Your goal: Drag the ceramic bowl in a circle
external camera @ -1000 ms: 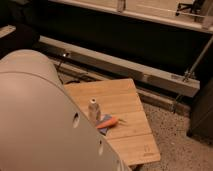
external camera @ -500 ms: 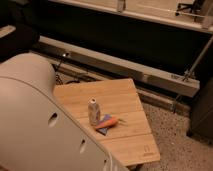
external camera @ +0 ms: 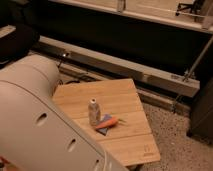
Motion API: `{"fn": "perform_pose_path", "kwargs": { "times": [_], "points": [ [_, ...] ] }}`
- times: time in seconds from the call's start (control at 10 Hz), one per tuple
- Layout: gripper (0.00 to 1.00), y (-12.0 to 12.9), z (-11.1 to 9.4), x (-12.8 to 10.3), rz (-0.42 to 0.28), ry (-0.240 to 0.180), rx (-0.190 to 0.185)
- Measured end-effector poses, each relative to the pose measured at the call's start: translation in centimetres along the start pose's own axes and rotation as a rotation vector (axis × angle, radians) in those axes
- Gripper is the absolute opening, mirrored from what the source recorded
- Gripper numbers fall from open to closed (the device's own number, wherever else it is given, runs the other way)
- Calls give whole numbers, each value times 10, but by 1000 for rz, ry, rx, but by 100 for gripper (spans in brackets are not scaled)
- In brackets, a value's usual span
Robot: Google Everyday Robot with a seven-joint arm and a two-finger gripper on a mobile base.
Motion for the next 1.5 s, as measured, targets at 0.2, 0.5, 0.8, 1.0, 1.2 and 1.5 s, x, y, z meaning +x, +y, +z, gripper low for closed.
{"fn": "perform_pose_path", "kwargs": {
  "times": [0.2,0.5,0.8,1.0,1.2,1.5],
  "points": [
    [0,35,17,11,73,-32,-33],
    [0,104,40,-11,124,-95,-147],
    [0,154,43,-55,91,-138,-274],
    [0,167,32,-81,20,-148,-332],
    [0,156,19,-110,-88,-156,-356],
    [0,115,5,-152,-248,-172,-324]
  ]
}}
